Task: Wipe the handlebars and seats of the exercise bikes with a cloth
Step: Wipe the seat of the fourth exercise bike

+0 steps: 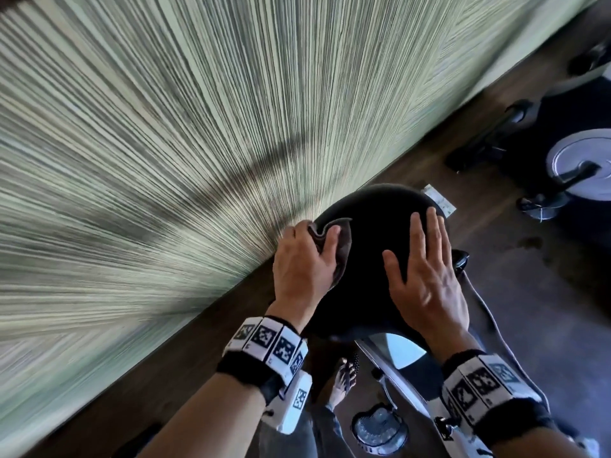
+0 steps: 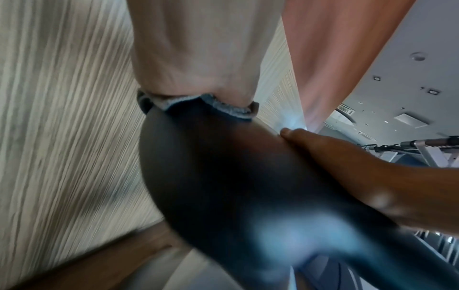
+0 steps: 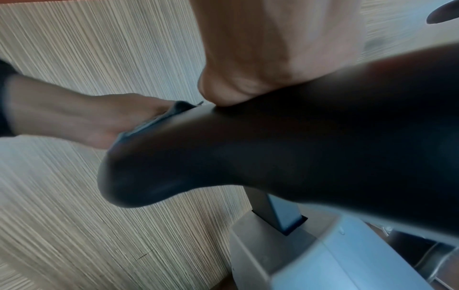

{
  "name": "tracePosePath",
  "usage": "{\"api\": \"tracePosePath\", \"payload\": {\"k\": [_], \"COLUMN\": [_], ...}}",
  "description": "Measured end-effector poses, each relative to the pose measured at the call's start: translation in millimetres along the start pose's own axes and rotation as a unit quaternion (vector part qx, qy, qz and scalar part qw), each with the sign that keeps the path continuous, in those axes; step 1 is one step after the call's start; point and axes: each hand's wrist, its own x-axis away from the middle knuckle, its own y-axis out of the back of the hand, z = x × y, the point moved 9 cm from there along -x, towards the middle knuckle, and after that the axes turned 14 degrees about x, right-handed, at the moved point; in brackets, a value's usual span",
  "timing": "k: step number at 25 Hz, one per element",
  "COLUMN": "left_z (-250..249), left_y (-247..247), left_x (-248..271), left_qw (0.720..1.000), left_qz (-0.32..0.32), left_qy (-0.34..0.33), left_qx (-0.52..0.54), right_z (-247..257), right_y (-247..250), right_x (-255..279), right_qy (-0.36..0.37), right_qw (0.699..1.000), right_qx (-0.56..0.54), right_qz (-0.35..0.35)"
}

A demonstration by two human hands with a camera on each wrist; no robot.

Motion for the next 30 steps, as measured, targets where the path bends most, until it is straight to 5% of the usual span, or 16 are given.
{"api": "tracePosePath", "payload": {"k": [3, 8, 13, 16, 21, 24, 26, 28, 30], "left_z": [-13.4, -14.8, -55.9, -63.5, -52.0, -63.1, -77.9, -74.1, -66.0], "left_y": [-3.2, -1.8, -27.8, -31.9, 26.9, 57.5, 37.3, -4.4, -32.2], "left_x": [-17.0, 23.9, -42.3, -57.7, -72.0, -76.0, -54.7, -22.3, -8.3], "left_qw": [0.997, 0.985, 0.976, 0.978, 0.98, 0.973, 0.95, 0.943, 0.944], "left_qz": [0.024, 0.058, 0.078, 0.105, 0.103, 0.064, 0.105, 0.2, 0.196], "left_qy": [-0.054, -0.123, -0.135, -0.173, -0.14, -0.222, -0.28, -0.241, -0.218], "left_qx": [-0.051, -0.103, -0.149, -0.053, 0.1, -0.03, -0.09, -0.111, -0.15], "right_z": [0.1, 0.3, -2.2, -4.0, -4.5, -5.4, -5.5, -5.7, -5.6], "right_y": [-0.1, 0.6, 2.9, 2.3, 2.5, 3.0, 3.0, 1.2, -1.0], "right_x": [-2.8, -1.3, -3.1, -4.2, -4.4, -4.0, -3.3, -2.9, -2.9], "right_qy": [-0.003, -0.006, -0.014, -0.014, -0.009, -0.02, -0.02, -0.019, -0.02], "right_qw": [1.0, 1.0, 1.0, 1.0, 1.0, 1.0, 1.0, 1.0, 1.0], "right_qx": [-0.003, 0.007, 0.014, 0.001, -0.014, -0.007, -0.003, 0.002, 0.013], "right_qz": [0.002, 0.002, -0.01, -0.005, 0.002, 0.007, 0.003, 0.0, -0.004]}}
